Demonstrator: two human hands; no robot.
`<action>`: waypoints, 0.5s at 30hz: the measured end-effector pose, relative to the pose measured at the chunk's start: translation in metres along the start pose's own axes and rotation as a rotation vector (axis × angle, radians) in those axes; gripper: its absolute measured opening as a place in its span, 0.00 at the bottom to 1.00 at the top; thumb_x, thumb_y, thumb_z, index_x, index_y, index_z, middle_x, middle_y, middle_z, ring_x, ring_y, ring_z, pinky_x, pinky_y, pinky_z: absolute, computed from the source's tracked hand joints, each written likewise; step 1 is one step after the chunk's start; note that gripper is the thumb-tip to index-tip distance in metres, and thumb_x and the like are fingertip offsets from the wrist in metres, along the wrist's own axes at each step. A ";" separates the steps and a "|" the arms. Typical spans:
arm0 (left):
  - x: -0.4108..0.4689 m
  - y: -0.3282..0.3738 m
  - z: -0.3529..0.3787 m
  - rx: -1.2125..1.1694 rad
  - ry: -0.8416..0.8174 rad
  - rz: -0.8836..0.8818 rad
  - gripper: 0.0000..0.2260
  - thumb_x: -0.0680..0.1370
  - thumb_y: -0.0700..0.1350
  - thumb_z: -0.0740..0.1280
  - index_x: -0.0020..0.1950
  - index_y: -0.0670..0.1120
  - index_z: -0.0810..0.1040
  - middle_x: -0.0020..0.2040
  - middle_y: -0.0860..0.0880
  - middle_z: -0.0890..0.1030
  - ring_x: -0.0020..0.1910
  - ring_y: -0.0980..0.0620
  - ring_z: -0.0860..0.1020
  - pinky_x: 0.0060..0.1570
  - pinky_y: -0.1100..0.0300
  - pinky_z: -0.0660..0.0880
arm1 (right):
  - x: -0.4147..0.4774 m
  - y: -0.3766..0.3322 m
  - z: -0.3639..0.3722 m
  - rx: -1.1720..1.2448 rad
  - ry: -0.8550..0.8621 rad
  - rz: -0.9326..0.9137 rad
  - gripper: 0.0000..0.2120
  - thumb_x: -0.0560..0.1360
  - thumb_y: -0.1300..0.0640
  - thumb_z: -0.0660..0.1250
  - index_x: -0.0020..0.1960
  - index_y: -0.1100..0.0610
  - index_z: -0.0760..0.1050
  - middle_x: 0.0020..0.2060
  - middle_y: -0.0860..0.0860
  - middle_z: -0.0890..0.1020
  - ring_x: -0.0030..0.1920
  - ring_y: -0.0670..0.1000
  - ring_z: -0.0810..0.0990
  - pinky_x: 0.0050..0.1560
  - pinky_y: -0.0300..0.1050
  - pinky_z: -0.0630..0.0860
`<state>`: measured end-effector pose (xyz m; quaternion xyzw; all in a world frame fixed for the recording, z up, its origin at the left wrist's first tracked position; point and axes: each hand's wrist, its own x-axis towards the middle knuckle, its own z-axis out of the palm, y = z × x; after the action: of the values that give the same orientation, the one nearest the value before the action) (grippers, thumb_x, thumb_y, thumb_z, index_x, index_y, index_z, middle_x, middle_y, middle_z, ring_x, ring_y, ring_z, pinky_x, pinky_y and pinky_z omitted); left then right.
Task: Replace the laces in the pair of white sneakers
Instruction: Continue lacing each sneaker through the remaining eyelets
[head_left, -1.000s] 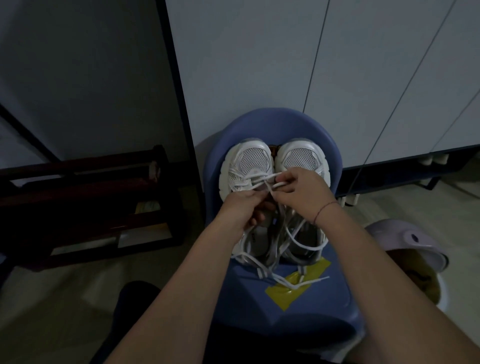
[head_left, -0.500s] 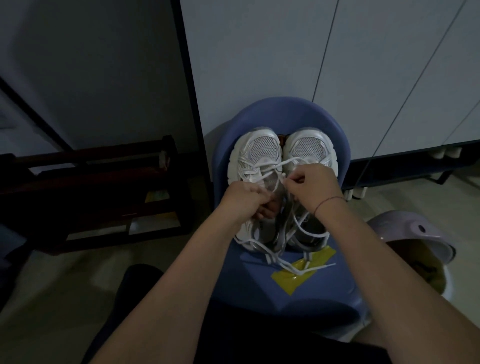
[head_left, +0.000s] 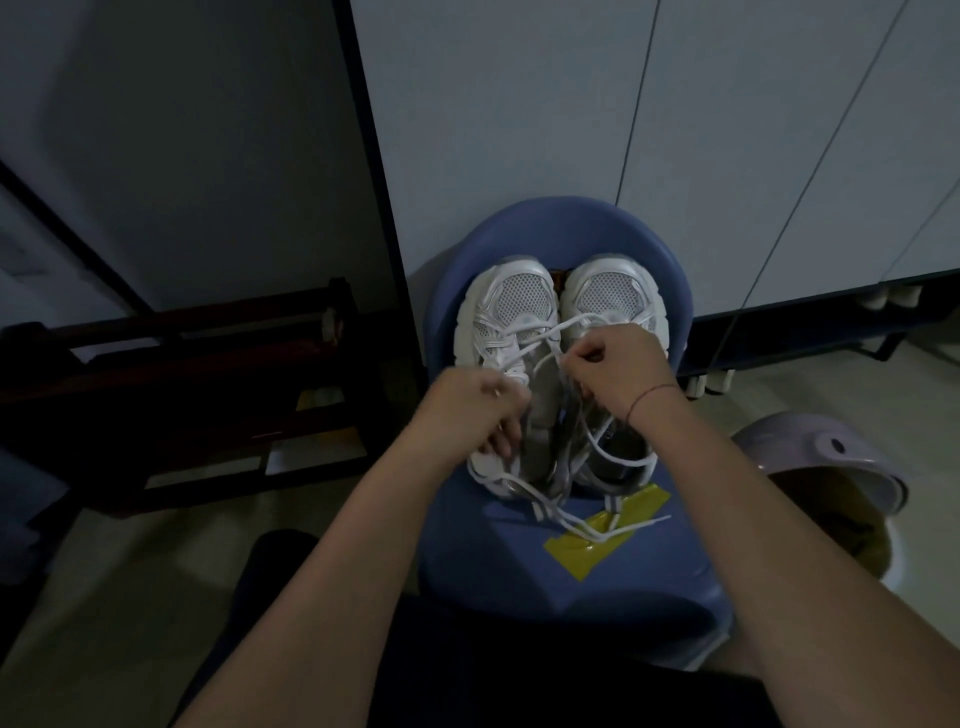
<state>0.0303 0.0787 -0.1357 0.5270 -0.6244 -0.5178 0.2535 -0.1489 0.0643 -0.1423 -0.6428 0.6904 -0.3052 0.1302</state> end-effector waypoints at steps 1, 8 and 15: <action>0.005 0.004 -0.001 -0.097 0.107 0.040 0.07 0.81 0.41 0.65 0.45 0.44 0.79 0.26 0.48 0.77 0.20 0.54 0.73 0.24 0.64 0.68 | 0.000 0.000 0.000 0.002 -0.005 -0.001 0.09 0.74 0.57 0.68 0.39 0.60 0.83 0.37 0.55 0.84 0.40 0.54 0.81 0.46 0.46 0.77; 0.032 0.006 0.030 -0.204 0.127 -0.025 0.10 0.83 0.43 0.61 0.50 0.40 0.80 0.26 0.47 0.79 0.17 0.55 0.72 0.18 0.68 0.65 | 0.001 0.002 0.000 0.040 -0.019 0.001 0.07 0.74 0.55 0.69 0.41 0.57 0.83 0.40 0.52 0.83 0.43 0.51 0.80 0.45 0.42 0.74; 0.039 0.008 0.038 -0.303 0.153 -0.076 0.09 0.79 0.40 0.67 0.40 0.42 0.80 0.23 0.50 0.78 0.18 0.56 0.71 0.19 0.67 0.66 | 0.002 0.000 -0.001 0.050 -0.011 0.021 0.07 0.73 0.54 0.70 0.41 0.57 0.83 0.36 0.52 0.82 0.40 0.53 0.80 0.46 0.47 0.77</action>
<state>-0.0182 0.0568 -0.1502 0.5439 -0.4975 -0.5738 0.3571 -0.1496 0.0630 -0.1411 -0.6338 0.6886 -0.3173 0.1532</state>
